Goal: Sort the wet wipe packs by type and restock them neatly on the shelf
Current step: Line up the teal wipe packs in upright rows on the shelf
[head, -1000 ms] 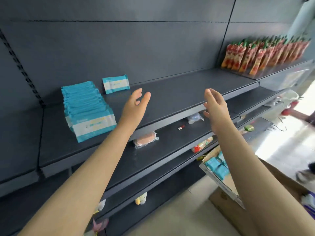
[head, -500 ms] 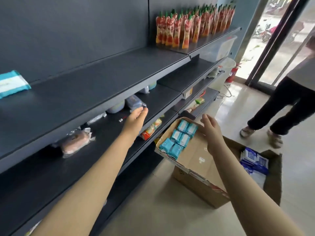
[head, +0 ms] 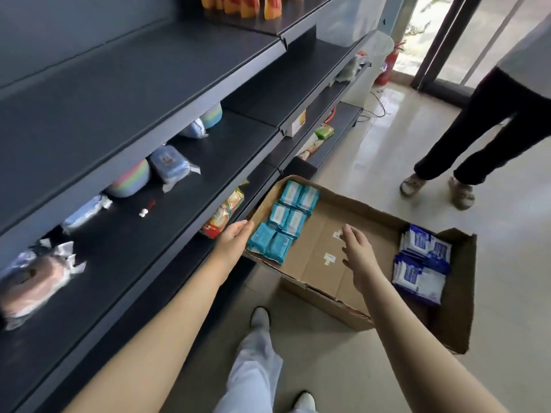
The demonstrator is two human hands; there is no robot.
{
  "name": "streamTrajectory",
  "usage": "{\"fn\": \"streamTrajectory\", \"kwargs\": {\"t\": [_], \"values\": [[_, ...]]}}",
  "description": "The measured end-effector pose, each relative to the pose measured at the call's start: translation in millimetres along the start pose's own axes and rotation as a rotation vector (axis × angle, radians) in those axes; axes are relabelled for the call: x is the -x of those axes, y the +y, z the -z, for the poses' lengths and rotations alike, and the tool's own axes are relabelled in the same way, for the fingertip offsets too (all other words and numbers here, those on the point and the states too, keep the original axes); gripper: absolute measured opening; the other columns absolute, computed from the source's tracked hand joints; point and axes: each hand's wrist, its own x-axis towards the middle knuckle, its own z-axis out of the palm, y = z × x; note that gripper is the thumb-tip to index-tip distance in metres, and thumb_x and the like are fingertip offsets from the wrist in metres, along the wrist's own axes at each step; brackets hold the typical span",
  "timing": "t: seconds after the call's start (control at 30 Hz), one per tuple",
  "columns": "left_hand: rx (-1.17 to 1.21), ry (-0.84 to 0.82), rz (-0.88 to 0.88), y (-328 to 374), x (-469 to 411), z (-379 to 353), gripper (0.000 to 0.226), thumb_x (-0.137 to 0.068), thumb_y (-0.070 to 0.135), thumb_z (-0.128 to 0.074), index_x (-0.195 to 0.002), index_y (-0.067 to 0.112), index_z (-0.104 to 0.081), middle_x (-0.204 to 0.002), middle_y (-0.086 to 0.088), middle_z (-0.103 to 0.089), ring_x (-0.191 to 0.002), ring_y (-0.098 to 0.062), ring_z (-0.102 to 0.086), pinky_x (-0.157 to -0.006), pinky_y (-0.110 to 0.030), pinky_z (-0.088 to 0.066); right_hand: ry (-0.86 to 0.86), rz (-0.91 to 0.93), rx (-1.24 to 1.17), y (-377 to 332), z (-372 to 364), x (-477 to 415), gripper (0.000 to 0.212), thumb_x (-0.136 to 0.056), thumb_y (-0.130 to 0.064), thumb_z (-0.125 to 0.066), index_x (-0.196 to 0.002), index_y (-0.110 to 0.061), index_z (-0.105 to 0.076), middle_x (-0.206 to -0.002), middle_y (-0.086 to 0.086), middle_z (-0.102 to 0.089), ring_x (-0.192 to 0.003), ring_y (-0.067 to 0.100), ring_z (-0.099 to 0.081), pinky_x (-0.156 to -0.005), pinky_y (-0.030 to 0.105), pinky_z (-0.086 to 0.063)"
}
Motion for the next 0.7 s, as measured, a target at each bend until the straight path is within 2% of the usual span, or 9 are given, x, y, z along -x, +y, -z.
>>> {"fn": "streamTrajectory", "kwargs": {"t": [0.07, 0.13, 0.2, 0.27, 0.37, 0.53, 0.7], "values": [[-0.019, -0.029, 0.047, -4, -35, -6, 0.046, -0.102, 0.040, -0.044, -0.141, 0.017, -0.047, -0.125, 0.004, -0.055, -0.100, -0.003, -0.053, -0.081, -0.021, -0.042, -0.002, -0.055, 0.000, 6, -8, -27, 0.057, -0.100, -0.052, -0.043, -0.149, -0.022, -0.038, -0.154, 0.003, -0.040, -0.137, 0.025, -0.042, -0.102, 0.039, -0.041], [-0.031, -0.063, 0.093, -7, -73, -12, 0.044, -0.103, 0.040, -0.044, -0.139, 0.015, -0.049, -0.127, 0.001, -0.057, -0.106, -0.008, -0.052, -0.086, -0.025, -0.040, 0.004, -0.117, -0.002, 11, -18, -55, 0.057, -0.100, -0.052, -0.043, -0.149, -0.022, -0.039, -0.151, 0.002, -0.043, -0.131, 0.024, -0.046, -0.094, 0.035, -0.041], [-0.046, -0.102, 0.136, -12, -113, -18, 0.038, -0.103, 0.038, -0.045, -0.134, 0.018, -0.052, -0.124, 0.003, -0.059, -0.109, -0.009, -0.054, -0.088, -0.026, -0.039, 0.022, -0.180, -0.008, 16, -28, -85, 0.054, -0.101, -0.050, -0.043, -0.147, -0.021, -0.042, -0.145, 0.002, -0.049, -0.120, 0.022, -0.050, -0.091, 0.034, -0.041], [-0.067, -0.134, 0.178, -20, -153, -25, 0.039, -0.101, 0.042, -0.047, -0.133, 0.021, -0.053, -0.127, 0.004, -0.060, -0.115, -0.011, -0.056, -0.098, -0.029, -0.042, 0.048, -0.231, -0.015, 24, -39, -117, 0.050, -0.102, -0.049, -0.043, -0.144, -0.022, -0.044, -0.141, 0.001, -0.052, -0.114, 0.020, -0.050, -0.091, 0.034, -0.042], [-0.125, -0.170, 0.245, -49, -219, -39, 0.055, -0.093, 0.057, -0.051, -0.136, 0.024, -0.054, -0.137, 0.003, -0.057, -0.127, -0.013, -0.052, -0.111, -0.042, -0.040, 0.065, -0.286, -0.011, 39, -56, -169, 0.050, -0.102, -0.048, -0.043, -0.144, -0.021, -0.046, -0.140, 0.000, -0.053, -0.116, 0.018, -0.051, -0.089, 0.032, -0.041], [-0.153, -0.137, 0.334, -98, -312, -72, 0.050, -0.094, 0.053, -0.053, -0.134, 0.024, -0.057, -0.130, 0.004, -0.062, -0.120, -0.017, -0.057, -0.108, -0.044, -0.043, 0.062, -0.375, -0.008, 82, -83, -261, 0.053, -0.100, -0.052, -0.044, -0.144, -0.023, -0.045, -0.143, -0.001, -0.052, -0.126, 0.020, -0.049, -0.095, 0.034, -0.042], [-0.170, -0.093, 0.368, -156, -404, -107, 0.056, -0.094, 0.053, -0.054, -0.142, 0.024, -0.048, -0.138, 0.001, -0.056, -0.124, -0.019, -0.054, -0.108, -0.046, -0.042, 0.023, -0.416, -0.031, 141, -116, -357, 0.052, -0.101, -0.051, -0.042, -0.143, -0.021, -0.047, -0.140, -0.002, -0.053, -0.115, 0.018, -0.052, -0.086, 0.031, -0.043]]}}
